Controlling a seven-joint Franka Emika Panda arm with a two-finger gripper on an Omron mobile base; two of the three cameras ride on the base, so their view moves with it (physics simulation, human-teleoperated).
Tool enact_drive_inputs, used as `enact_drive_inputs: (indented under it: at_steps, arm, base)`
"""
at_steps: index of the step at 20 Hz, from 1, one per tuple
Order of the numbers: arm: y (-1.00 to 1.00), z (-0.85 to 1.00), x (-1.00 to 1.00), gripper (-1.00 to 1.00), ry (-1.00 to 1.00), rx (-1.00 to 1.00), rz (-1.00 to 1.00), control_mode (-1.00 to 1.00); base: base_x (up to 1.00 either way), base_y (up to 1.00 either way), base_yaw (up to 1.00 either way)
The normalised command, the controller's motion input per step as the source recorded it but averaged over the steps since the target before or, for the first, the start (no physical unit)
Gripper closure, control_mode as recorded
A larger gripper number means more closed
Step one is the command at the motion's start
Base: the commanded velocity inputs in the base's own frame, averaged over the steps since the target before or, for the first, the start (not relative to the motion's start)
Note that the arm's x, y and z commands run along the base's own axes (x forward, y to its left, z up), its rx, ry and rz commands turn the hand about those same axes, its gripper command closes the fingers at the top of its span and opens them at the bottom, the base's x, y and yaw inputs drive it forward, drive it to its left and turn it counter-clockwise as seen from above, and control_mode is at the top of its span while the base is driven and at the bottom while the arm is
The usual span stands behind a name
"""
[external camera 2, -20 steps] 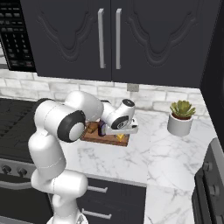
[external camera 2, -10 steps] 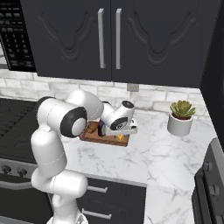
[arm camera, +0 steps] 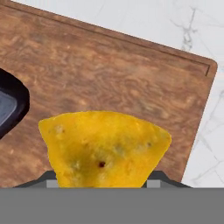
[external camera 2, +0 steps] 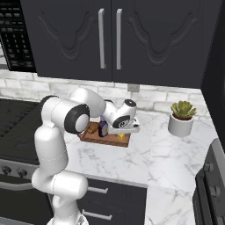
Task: Retrieve the reheated potato from the microwave, then place the potato, cheese, and condiment on the cutting board.
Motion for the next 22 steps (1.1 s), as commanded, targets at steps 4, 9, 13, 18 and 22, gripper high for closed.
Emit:
enact_drive_inputs:
  at_steps: [4, 9, 13, 18, 22]
  arm:
    - [0.0, -0.19, 0.01, 1.0, 0.0, 0.0, 0.0, -1.0]
    - [0.0, -0.18, 0.0, 1.0, 0.0, 0.0, 0.0, -1.0]
    - [0.0, -0.08, 0.0, -1.0, 0.0, 0.0, 0.0, -1.0]
    - [0.0, -0.03, 0.0, -1.0, 0.0, 0.0, 0.0, -1.0]
    - [0.0, 0.0, 0.0, -1.0, 0.0, 0.0, -0.01, -1.0]
  base:
    - [0.0, 0.0, 0.0]
    - [0.0, 0.0, 0.0]
    - [0.0, 0.0, 0.0]
    - [0.0, 0.0, 0.0]
    - [0.0, 0.0, 0.0]
